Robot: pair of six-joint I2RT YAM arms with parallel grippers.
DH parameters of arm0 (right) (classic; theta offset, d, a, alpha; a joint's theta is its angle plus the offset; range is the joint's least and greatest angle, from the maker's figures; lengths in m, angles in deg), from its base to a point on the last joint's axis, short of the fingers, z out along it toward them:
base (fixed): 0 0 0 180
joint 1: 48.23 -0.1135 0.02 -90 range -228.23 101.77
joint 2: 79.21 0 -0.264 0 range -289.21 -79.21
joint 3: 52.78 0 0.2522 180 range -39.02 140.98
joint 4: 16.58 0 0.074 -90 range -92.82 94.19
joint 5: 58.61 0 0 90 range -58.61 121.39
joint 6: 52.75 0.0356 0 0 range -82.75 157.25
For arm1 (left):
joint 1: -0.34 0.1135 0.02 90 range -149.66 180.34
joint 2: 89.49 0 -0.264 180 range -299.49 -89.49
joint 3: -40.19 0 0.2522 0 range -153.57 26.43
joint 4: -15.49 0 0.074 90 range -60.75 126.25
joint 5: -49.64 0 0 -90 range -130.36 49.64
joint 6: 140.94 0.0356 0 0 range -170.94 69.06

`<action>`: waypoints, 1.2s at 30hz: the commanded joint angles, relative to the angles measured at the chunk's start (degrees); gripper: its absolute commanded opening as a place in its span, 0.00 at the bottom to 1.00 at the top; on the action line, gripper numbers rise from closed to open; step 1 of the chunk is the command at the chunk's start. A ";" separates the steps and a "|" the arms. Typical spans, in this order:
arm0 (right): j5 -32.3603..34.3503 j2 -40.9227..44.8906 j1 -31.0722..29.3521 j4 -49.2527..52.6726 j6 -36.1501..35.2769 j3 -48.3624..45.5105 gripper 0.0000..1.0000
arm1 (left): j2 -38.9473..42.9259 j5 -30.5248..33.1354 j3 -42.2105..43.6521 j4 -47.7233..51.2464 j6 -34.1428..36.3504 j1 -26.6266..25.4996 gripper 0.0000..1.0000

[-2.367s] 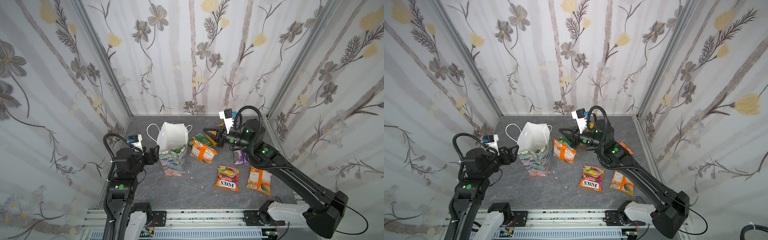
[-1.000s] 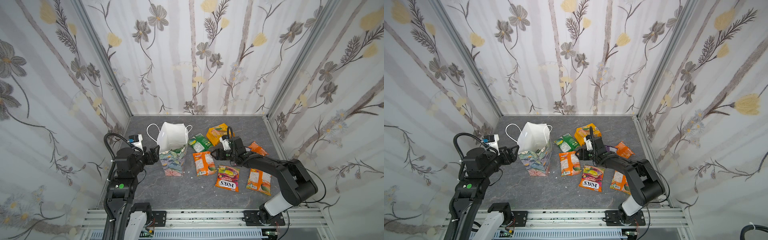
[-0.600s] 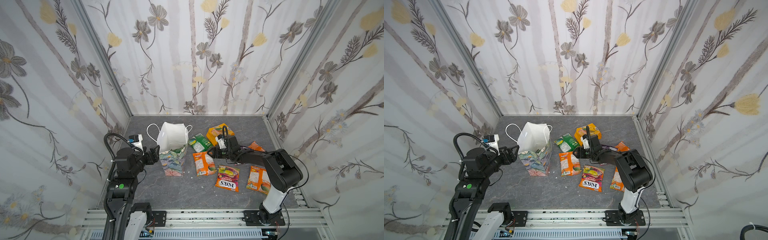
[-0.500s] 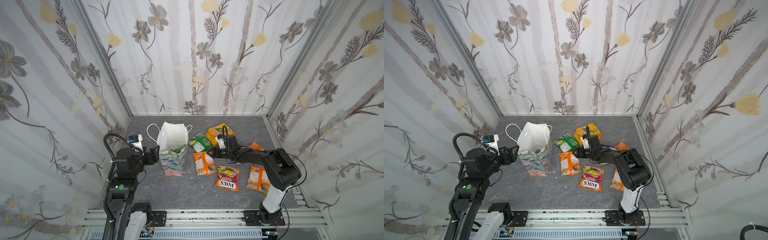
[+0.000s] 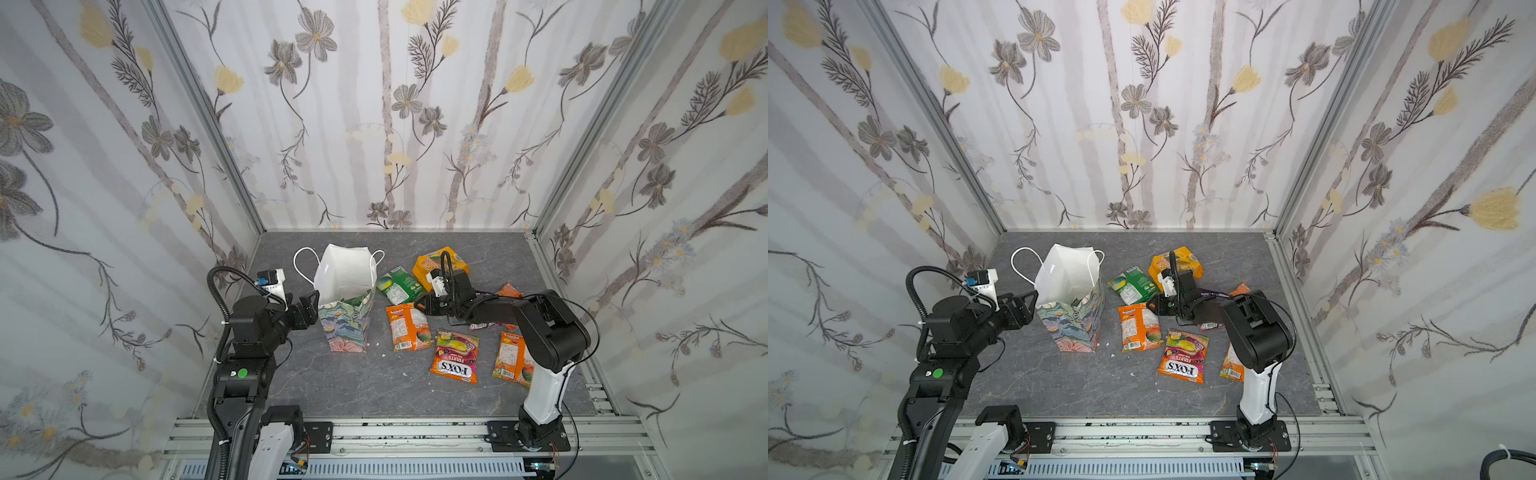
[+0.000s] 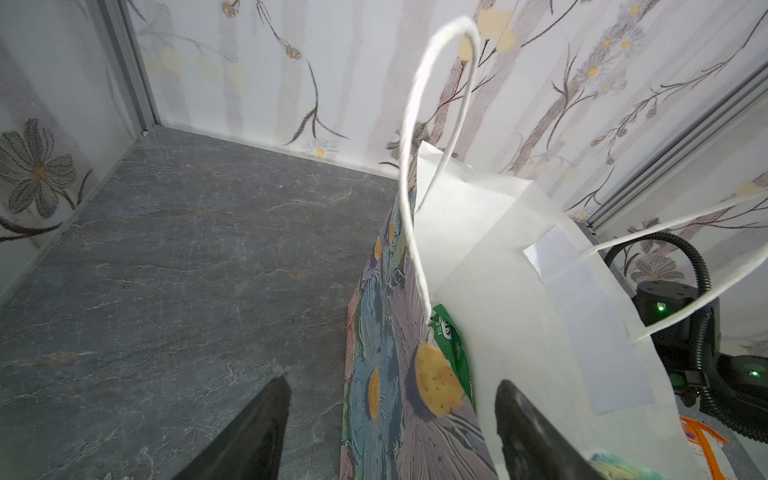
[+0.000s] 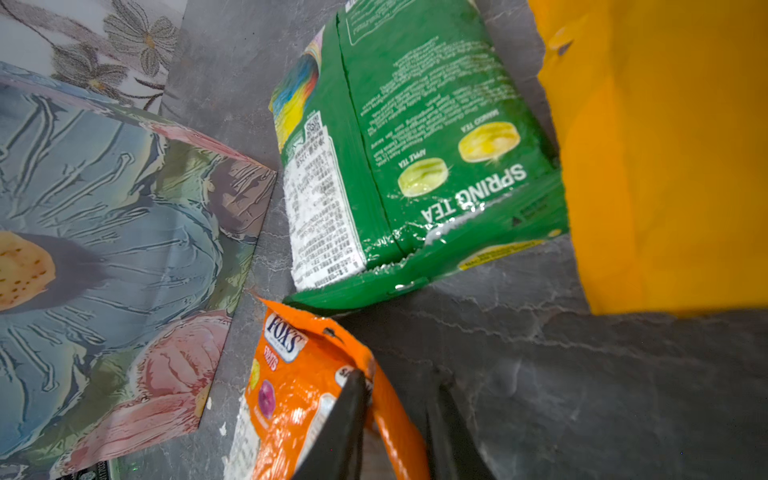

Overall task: Place the snacks into the paper bag
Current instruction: 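Lift the orange FOX'S packet with the right gripper and carry it over the bag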

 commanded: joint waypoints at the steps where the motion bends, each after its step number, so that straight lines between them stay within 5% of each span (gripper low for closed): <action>1: -1.20 0.88 -0.04 -2.13 0.63 0.01 0.11 | 0.06 0.00 -0.11 -1.19 0.11 -0.03 0.77; 4: -1.13 2.06 -0.06 -1.80 0.66 -0.21 0.00 | 0.15 0.02 -0.16 -1.20 0.17 -0.03 0.77; 27: 2.45 27.65 -1.35 10.97 -0.76 2.63 0.00 | 0.15 -0.20 -0.29 -1.18 0.18 -0.03 0.77; 31: 16.88 32.93 -5.71 16.17 -3.78 6.02 0.00 | 0.09 -0.28 -0.33 -1.29 0.19 -0.03 0.77; 36: 21.79 36.98 -9.83 16.21 -3.13 9.33 0.00 | -0.11 -0.46 -0.42 -1.29 0.18 -0.03 0.77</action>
